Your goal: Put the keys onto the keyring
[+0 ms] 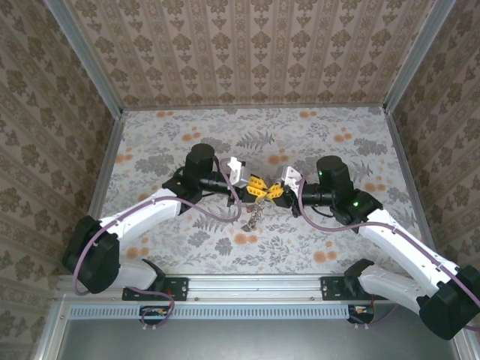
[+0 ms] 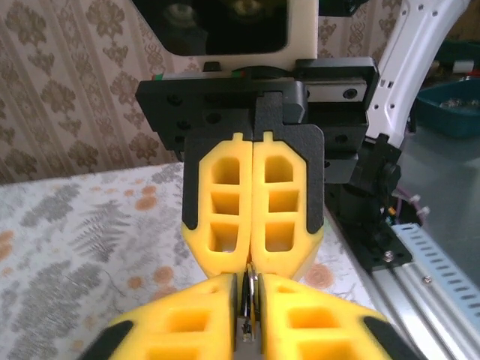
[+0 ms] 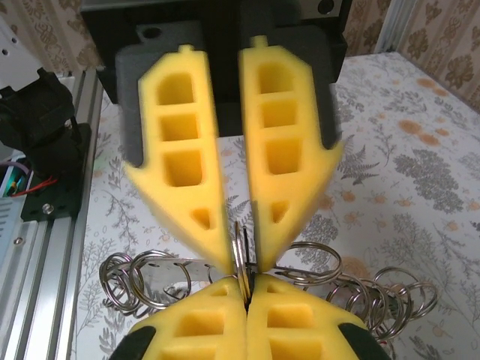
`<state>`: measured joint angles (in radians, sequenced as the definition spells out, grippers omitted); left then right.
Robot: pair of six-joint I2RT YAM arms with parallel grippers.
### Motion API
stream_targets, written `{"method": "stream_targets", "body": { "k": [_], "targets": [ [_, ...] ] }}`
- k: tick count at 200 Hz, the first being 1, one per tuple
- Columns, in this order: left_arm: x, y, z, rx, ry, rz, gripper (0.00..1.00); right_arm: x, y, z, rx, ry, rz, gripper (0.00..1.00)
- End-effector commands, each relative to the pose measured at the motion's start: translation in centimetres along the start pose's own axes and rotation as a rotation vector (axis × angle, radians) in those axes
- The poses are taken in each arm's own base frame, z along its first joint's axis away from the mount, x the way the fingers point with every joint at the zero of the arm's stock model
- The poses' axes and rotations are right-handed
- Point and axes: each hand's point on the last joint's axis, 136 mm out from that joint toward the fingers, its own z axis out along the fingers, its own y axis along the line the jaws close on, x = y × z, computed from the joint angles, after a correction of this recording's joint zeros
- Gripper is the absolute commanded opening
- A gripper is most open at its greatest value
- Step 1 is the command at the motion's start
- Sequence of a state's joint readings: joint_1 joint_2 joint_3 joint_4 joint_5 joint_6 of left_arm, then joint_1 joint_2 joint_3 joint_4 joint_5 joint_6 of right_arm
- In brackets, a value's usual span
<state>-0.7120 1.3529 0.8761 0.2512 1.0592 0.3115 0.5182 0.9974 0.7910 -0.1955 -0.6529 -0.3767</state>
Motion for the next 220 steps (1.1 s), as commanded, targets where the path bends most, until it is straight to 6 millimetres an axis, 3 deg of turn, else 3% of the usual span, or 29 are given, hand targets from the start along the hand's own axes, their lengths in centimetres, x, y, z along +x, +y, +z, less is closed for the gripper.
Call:
{"method": "stream_targets", "body": {
  "k": [1, 51, 112, 167, 195, 220],
  "targets": [
    [-0.3, -0.5, -0.7, -0.011, 0.079, 0.025, 0.25, -0.7, -0.4, -0.6, 0.025, 0.039, -0.049, 0.0],
    [1.2, 0.2, -0.9, -0.042, 0.197, -0.023, 0.32, 1.0, -1.2, -0.7, 0.059, 0.195, -0.043, 0.0],
    [1.7, 1.2, 0.8, -0.054, 0.24, -0.058, 0.34, 1.7, -1.2, 0.5, 0.05, 0.264, -0.052, 0.0],
    [2.4, 1.4, 1.5, -0.05, 0.274, -0.079, 0.26, 1.3, -1.1, 0.7, 0.048, 0.243, -0.048, 0.0],
    [2.6, 1.1, 1.6, -0.039, 0.289, -0.072, 0.0, 1.0, -1.0, 0.7, 0.047, 0.226, -0.044, 0.0],
    [2.8, 1.0, 1.6, -0.031, 0.305, -0.07, 0.0, 0.7, -0.9, 0.6, 0.054, 0.198, -0.043, 0.0]
  ]
}}
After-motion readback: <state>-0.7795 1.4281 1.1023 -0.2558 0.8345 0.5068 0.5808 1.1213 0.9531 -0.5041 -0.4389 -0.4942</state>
